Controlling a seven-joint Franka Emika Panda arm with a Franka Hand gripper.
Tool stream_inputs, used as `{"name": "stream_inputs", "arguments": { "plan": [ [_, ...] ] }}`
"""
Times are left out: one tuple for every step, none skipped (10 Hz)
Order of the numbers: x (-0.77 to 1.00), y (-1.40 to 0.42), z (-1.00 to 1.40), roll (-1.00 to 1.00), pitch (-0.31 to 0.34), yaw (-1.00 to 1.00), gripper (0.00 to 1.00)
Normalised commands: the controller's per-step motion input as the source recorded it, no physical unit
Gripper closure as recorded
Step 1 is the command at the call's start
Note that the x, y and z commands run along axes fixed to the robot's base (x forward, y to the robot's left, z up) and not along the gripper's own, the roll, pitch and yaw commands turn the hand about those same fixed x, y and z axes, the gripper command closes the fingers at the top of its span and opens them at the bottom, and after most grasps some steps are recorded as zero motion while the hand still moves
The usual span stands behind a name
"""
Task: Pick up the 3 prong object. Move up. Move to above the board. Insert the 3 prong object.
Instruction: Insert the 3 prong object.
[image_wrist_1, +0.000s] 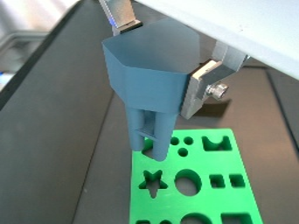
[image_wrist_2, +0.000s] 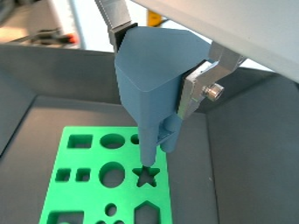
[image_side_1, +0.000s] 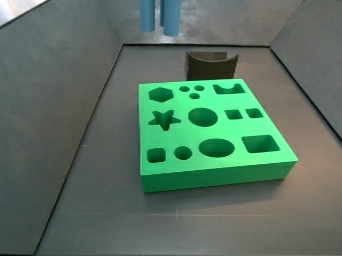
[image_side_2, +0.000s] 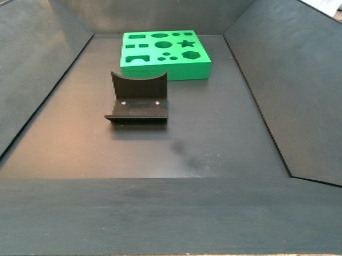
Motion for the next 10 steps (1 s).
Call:
{"name": "stream_inputs", "arguments": {
  "plan": [
    [0.00,0.00,0.00,0.00,0.000,-1.00,1.00],
    [0.00,0.00,0.00,0.00,0.000,-1.00,1.00],
    [0.00,0.00,0.00,0.00,0.000,-1.00,1.00],
    [0.00,0.00,0.00,0.00,0.000,-1.00,1.00],
    [0.00,0.00,0.00,0.00,0.000,-1.00,1.00],
    [0.00,0.00,0.00,0.00,-0.001,-1.00,1.00],
    [0.00,0.00,0.00,0.00,-0.004,-1.00,1.00],
    [0.00,0.00,0.00,0.01,0.000,-0.10,1.00],
    [0.00,0.00,0.00,0.02,0.000,0.00,1.00],
    [0.15,0.23,-0.53,0.00,-0.030,-0.15,1.00]
  ]
}}
